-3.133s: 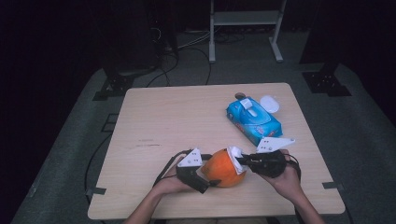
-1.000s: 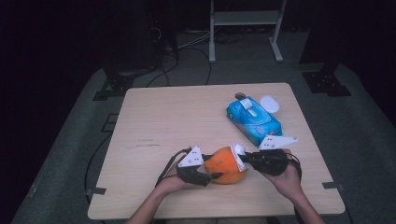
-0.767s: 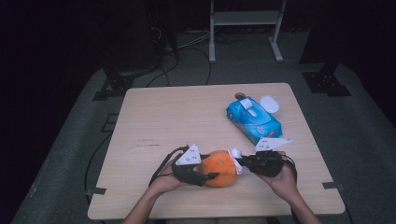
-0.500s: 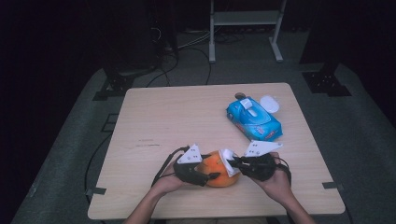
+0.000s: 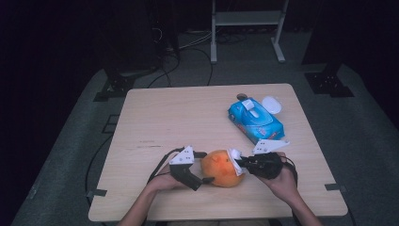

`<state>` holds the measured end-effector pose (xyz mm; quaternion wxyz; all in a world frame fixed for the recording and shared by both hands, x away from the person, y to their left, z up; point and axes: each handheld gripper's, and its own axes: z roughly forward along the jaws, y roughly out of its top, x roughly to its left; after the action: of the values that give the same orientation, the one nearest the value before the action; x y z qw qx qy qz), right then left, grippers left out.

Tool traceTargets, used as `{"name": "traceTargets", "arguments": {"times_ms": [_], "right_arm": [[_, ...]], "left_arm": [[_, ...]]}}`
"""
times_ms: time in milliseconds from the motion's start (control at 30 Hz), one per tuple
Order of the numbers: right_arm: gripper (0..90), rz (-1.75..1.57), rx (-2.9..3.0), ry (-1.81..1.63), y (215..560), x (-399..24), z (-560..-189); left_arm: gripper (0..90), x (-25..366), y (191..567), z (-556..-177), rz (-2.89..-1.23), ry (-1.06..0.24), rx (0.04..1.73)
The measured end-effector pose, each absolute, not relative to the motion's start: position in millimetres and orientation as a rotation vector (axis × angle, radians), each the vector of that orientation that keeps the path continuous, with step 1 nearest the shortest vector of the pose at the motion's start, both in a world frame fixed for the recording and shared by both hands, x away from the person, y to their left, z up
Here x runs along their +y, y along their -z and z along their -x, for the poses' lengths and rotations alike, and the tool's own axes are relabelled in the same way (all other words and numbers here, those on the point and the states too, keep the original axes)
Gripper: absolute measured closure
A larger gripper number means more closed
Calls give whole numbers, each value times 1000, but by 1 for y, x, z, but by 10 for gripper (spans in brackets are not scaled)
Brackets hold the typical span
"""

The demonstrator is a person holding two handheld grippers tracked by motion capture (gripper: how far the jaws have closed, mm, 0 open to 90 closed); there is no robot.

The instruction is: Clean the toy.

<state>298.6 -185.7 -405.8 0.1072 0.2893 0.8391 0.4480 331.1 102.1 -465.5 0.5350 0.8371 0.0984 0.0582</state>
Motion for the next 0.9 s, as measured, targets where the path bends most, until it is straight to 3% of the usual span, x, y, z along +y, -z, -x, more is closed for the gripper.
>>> {"name": "traceTargets", "arguments": {"times_ms": [67,167,233,400,500,667,900], "right_arm": [[845,-843,2469,-1315,406,-185,-299],[847,-876,2452,-1335,406,-188,-300],[848,-909,2431,-1384,404,-193,-300],[849,-954,2424,-1496,403,-196,-302],[848,-985,2478,-1452,415,-189,-306],[849,-947,2417,-1469,403,-190,-300],[846,-764,2382,-1425,379,-167,-280]], "left_arm": [[64,97,467,-329,-1984,-128,252],[243,94,452,-321,-1998,-158,280],[292,93,440,-317,-1997,-150,283],[301,90,400,-301,-2142,-207,310],[299,82,399,-296,-2258,-247,363],[300,87,401,-303,-2215,-200,463],[254,73,401,-297,-2235,-246,425]]}}
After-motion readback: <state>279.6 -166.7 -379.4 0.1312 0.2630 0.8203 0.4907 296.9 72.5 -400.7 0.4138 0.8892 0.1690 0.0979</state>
